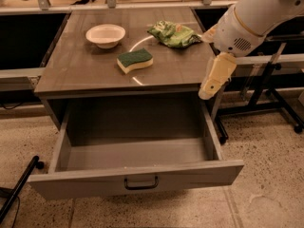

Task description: Place sponge into top drawer

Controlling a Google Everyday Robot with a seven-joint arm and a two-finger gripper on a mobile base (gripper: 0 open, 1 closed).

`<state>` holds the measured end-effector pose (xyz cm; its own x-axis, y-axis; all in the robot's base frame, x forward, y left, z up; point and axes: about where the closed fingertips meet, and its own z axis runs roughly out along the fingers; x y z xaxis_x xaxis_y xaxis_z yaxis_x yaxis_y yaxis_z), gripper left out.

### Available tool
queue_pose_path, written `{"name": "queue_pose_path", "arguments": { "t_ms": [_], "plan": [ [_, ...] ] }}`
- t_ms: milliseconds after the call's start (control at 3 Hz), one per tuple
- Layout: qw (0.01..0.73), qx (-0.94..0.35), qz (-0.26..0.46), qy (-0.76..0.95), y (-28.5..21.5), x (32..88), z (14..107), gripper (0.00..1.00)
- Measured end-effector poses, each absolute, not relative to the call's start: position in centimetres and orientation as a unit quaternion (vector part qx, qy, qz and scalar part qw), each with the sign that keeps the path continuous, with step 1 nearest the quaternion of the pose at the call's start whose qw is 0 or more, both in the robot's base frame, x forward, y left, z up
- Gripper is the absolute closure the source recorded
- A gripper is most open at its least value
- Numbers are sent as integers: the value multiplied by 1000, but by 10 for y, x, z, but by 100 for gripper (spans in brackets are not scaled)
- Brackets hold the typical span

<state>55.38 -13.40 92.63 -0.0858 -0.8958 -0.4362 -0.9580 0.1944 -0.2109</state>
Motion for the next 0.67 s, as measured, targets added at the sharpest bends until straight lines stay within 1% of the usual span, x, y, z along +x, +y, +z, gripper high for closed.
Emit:
{"name": "queue_pose_path", "arguments": {
  "t_ms": [333, 667],
  "plan": [
    [252, -631, 65, 730, -122, 573, 925, 0],
    [261, -643, 62, 718, -79, 637, 912, 0]
  ]
}}
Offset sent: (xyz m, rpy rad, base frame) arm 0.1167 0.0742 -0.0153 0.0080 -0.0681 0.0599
